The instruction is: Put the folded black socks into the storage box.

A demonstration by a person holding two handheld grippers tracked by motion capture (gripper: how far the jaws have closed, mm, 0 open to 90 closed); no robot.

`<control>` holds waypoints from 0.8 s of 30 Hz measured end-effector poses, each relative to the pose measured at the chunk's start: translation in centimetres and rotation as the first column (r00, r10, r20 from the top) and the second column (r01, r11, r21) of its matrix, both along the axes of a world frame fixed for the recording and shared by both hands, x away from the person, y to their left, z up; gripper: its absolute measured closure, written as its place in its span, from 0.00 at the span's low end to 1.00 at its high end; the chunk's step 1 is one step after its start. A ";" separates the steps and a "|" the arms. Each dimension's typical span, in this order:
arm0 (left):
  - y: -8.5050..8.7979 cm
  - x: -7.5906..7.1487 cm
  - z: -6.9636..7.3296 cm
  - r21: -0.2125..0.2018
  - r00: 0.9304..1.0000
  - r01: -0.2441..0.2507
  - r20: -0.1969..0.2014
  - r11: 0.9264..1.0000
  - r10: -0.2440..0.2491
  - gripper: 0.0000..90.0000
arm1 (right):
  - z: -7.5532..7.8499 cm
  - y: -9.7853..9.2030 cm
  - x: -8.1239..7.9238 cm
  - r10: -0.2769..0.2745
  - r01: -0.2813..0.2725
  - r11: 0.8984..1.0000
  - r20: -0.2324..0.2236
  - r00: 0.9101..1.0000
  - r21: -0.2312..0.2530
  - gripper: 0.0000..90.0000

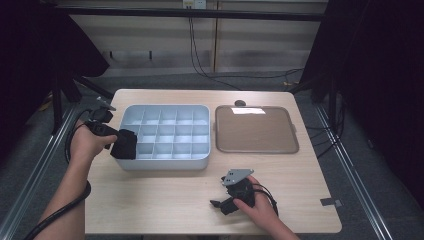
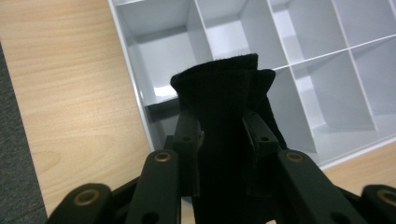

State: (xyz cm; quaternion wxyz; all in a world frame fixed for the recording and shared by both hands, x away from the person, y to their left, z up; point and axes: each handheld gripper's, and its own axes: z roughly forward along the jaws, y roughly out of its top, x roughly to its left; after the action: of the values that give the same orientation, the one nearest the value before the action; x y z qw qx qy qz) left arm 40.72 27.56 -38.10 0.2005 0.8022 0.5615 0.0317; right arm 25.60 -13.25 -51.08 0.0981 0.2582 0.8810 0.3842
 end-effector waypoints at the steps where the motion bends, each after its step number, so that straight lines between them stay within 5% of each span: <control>1: 0.1 0.0 -0.2 0.006 1.000 -0.009 0.002 1.000 0.009 0.79 | 0.0 0.0 0.0 0.000 0.000 1.000 0.000 1.000 0.000 0.13; 24: -0.5 0.3 -1.2 0.110 1.000 0.012 0.001 0.994 -0.012 0.78 | 0.0 0.0 0.0 0.003 -0.003 1.000 0.001 1.000 0.000 0.13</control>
State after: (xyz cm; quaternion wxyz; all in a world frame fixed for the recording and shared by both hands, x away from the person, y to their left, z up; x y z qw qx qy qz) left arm 41.00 27.06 -39.31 0.1566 0.8154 0.5539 0.0622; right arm 25.58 -13.26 -51.08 0.0978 0.2566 0.8814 0.3843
